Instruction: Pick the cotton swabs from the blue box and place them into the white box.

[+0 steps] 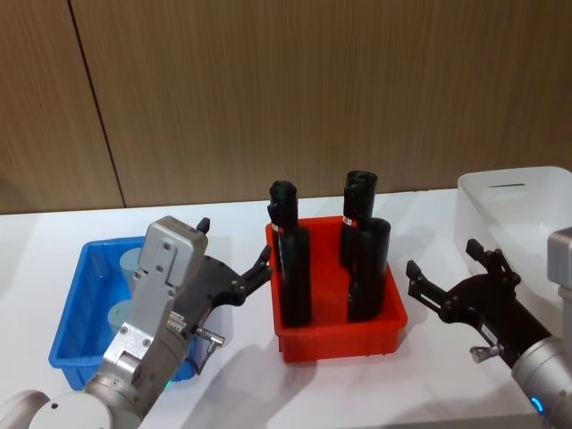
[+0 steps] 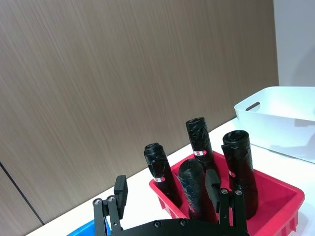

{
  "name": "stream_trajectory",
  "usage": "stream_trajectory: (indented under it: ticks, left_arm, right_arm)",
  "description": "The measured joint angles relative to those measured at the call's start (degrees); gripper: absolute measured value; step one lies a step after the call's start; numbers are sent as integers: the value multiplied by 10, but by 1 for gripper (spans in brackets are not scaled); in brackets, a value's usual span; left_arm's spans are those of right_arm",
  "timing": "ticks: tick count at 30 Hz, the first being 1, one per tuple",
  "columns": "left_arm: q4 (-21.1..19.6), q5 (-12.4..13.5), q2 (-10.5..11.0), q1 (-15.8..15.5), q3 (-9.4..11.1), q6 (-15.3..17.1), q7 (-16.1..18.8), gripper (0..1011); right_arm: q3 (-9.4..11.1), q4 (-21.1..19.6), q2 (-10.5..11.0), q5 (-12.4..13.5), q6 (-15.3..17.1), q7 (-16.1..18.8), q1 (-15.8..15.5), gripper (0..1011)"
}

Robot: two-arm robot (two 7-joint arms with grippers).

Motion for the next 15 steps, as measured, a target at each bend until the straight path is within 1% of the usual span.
stream_trajectory:
  ticks: [15]
  left_arm:
    - [0, 0, 0, 0, 0, 0, 0, 1000]
  right_arm:
    - [0, 0, 0, 0, 0, 0, 0, 1002]
